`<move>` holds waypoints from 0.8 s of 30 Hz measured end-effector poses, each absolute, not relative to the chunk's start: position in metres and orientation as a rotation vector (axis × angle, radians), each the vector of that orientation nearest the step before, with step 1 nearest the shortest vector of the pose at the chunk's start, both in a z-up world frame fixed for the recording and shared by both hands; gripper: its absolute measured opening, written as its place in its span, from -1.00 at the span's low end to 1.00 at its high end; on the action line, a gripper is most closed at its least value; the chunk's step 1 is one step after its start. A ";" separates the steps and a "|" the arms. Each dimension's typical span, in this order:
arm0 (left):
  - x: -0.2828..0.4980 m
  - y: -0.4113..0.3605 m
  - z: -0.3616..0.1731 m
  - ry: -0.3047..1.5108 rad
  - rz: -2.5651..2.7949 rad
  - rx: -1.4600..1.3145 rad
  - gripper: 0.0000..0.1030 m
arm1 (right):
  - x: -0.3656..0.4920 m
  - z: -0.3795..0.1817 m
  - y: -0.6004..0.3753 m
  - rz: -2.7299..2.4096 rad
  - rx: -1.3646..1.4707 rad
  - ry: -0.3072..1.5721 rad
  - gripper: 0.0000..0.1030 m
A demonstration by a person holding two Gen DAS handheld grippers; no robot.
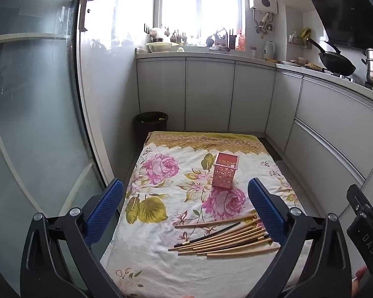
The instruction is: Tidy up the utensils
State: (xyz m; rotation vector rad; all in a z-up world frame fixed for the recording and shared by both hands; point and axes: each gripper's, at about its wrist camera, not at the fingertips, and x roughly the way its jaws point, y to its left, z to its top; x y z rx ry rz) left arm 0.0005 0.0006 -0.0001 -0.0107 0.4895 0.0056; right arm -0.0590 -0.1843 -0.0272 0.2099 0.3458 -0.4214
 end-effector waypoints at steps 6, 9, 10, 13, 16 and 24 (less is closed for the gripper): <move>0.006 -0.008 0.000 0.501 -0.005 0.008 0.86 | -0.060 -0.025 -0.186 -0.419 0.197 0.339 0.88; 0.001 -0.003 0.001 0.491 -0.005 -0.004 0.86 | -0.059 -0.025 -0.185 -0.422 0.198 0.343 0.88; 0.001 -0.004 0.002 0.491 -0.006 -0.006 0.86 | -0.058 -0.025 -0.182 -0.423 0.201 0.347 0.88; 0.002 -0.007 0.002 0.490 -0.008 -0.010 0.86 | -0.058 -0.024 -0.180 -0.422 0.201 0.349 0.88; -0.003 0.000 0.003 0.486 -0.011 -0.015 0.86 | -0.058 -0.026 -0.187 -0.417 0.211 0.350 0.88; -0.003 -0.001 0.002 0.488 -0.015 -0.019 0.86 | -0.059 -0.025 -0.191 -0.417 0.214 0.348 0.88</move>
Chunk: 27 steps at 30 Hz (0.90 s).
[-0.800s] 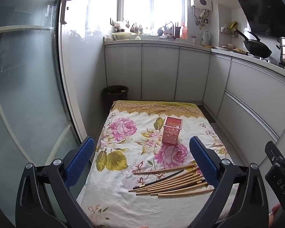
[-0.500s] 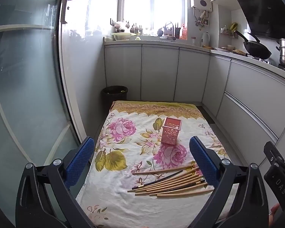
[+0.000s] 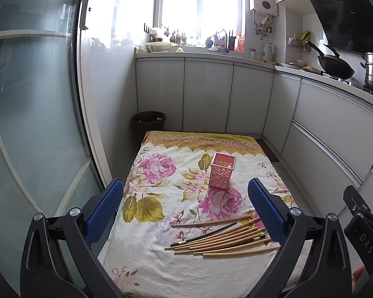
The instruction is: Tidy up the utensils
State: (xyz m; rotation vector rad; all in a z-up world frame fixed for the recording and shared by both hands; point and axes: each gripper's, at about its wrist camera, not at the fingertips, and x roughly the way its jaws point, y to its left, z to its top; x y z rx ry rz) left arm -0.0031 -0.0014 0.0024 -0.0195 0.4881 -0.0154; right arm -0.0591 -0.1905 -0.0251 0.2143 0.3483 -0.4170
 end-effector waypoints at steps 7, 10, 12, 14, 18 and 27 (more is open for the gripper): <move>-0.004 0.000 0.004 0.484 -0.022 -0.036 0.86 | -0.060 -0.025 -0.191 -0.417 0.217 0.348 0.88; -0.006 0.002 0.004 0.483 -0.024 -0.039 0.86 | -0.060 -0.025 -0.192 -0.417 0.216 0.346 0.88; -0.006 0.002 0.004 0.484 -0.026 -0.039 0.86 | -0.060 -0.024 -0.191 -0.418 0.213 0.345 0.88; -0.006 0.002 0.004 0.483 -0.024 -0.038 0.86 | -0.060 -0.024 -0.190 -0.416 0.213 0.348 0.88; -0.006 0.002 0.004 0.486 -0.025 -0.045 0.86 | -0.061 -0.022 -0.189 -0.416 0.215 0.353 0.88; -0.005 0.004 0.006 0.493 -0.021 -0.050 0.86 | -0.059 -0.022 -0.189 -0.412 0.218 0.354 0.88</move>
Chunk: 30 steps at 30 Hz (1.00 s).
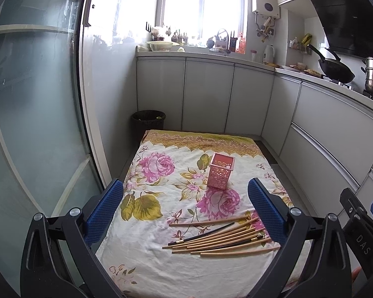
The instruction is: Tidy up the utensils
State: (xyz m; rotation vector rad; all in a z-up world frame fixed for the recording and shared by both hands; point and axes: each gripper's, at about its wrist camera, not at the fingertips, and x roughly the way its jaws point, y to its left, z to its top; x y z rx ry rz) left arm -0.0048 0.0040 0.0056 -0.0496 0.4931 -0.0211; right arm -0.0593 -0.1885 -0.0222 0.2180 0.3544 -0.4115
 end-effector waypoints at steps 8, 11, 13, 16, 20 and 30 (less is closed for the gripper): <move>-0.005 0.003 0.003 0.495 -0.019 -0.047 0.86 | -0.060 -0.022 -0.188 -0.410 0.223 0.352 0.88; -0.004 0.004 0.004 0.496 -0.021 -0.049 0.86 | -0.059 -0.022 -0.188 -0.411 0.221 0.353 0.88; -0.005 0.003 0.004 0.496 -0.019 -0.047 0.86 | -0.059 -0.022 -0.189 -0.409 0.224 0.352 0.88; -0.004 0.004 0.003 0.497 -0.020 -0.048 0.86 | -0.059 -0.023 -0.189 -0.410 0.222 0.354 0.88; -0.003 0.004 0.000 0.501 -0.018 -0.046 0.86 | -0.059 -0.023 -0.188 -0.409 0.224 0.354 0.88; -0.003 0.004 -0.001 0.500 -0.017 -0.045 0.86 | -0.058 -0.021 -0.189 -0.409 0.224 0.355 0.88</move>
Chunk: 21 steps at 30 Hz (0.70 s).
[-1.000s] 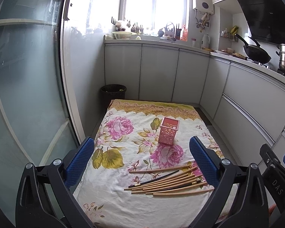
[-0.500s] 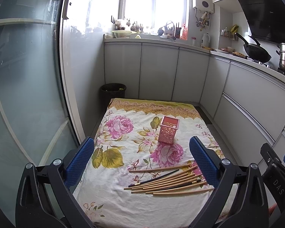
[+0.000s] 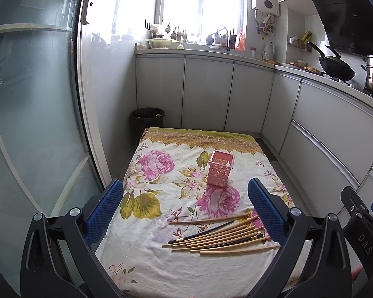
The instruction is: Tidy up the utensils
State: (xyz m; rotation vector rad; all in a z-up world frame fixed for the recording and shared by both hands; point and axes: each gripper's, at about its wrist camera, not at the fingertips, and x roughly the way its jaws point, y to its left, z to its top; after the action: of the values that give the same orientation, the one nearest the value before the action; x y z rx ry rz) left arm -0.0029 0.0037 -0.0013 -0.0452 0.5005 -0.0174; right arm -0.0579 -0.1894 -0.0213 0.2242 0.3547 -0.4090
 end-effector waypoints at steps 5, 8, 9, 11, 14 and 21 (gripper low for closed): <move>-0.003 0.003 -0.002 0.501 -0.016 -0.044 0.86 | -0.058 -0.022 -0.190 -0.406 0.227 0.354 0.88; -0.003 0.004 -0.002 0.500 -0.016 -0.046 0.86 | -0.057 -0.022 -0.191 -0.405 0.229 0.358 0.88; -0.003 0.003 -0.001 0.501 -0.018 -0.044 0.86 | -0.056 -0.022 -0.191 -0.405 0.231 0.359 0.88; -0.003 0.003 -0.003 0.502 -0.017 -0.042 0.86 | -0.056 -0.022 -0.191 -0.404 0.233 0.360 0.88; -0.003 0.003 -0.003 0.502 -0.018 -0.044 0.86 | -0.056 -0.022 -0.191 -0.406 0.231 0.359 0.88; -0.002 0.002 -0.007 0.509 -0.022 -0.039 0.86 | -0.057 -0.023 -0.195 -0.408 0.237 0.361 0.88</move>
State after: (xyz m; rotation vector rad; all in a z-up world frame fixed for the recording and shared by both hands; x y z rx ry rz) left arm -0.0021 0.0019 -0.0067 -0.0393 0.5091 -0.0219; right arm -0.0573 -0.1946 -0.0231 0.2371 0.3614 -0.4075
